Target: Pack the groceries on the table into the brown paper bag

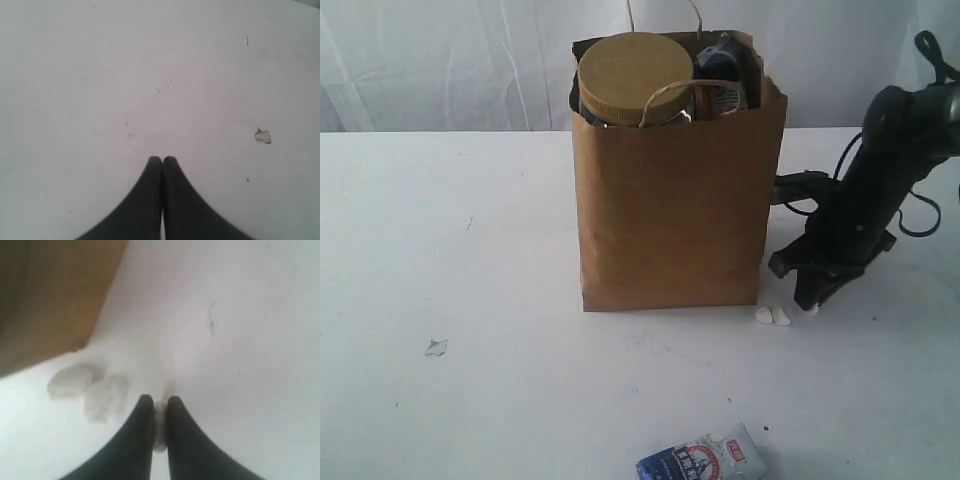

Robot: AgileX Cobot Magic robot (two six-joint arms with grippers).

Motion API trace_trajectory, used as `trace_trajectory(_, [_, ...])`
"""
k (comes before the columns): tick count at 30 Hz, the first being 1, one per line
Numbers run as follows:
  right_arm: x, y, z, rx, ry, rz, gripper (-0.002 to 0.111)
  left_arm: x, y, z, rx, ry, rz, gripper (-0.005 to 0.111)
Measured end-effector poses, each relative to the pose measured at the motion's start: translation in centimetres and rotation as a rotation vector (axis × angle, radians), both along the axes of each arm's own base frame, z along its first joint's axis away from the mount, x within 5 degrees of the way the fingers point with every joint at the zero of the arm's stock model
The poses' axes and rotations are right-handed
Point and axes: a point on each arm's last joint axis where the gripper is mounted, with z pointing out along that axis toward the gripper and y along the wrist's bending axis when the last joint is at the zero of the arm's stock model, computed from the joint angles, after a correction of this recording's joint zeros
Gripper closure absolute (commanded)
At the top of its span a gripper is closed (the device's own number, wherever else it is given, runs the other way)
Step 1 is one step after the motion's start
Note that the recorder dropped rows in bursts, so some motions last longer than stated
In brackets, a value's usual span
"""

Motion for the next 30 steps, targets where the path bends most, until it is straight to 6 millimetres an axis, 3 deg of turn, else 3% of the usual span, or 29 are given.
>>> trace_trajectory(3, [-1.5, -0.3, 2.1, -0.028, 0.095, 0.032, 0.108, 0.0, 0.0, 0.0, 0.000, 0.000, 0.000, 0.107])
trace_trajectory(5, [-2.4, -0.5, 4.7, -0.030, 0.074, 0.043, 0.108, 0.0, 0.0, 0.0, 0.000, 0.000, 0.000, 0.107])
trace_trajectory(13, [-5.1, -1.2, 15.2, -0.061, -0.226, 0.058, 0.108, 0.0, 0.0, 0.0, 0.000, 0.000, 0.000, 0.107])
trace_trajectory(21, [-9.6, -1.6, 25.8, -0.020, -0.627, 0.028, 0.108, 0.0, 0.0, 0.0, 0.000, 0.000, 0.000, 0.107])
trace_trajectory(25, [-10.4, -1.0, 29.7, 0.117, -0.919, -0.048, 0.108, 0.0, 0.0, 0.0, 0.000, 0.000, 0.000, 0.107])
trace_trajectory(30, [-10.4, 0.7, 33.1, 0.550, -1.071, -0.241, 0.108, 0.0, 0.0, 0.0, 0.000, 0.000, 0.000, 0.107])
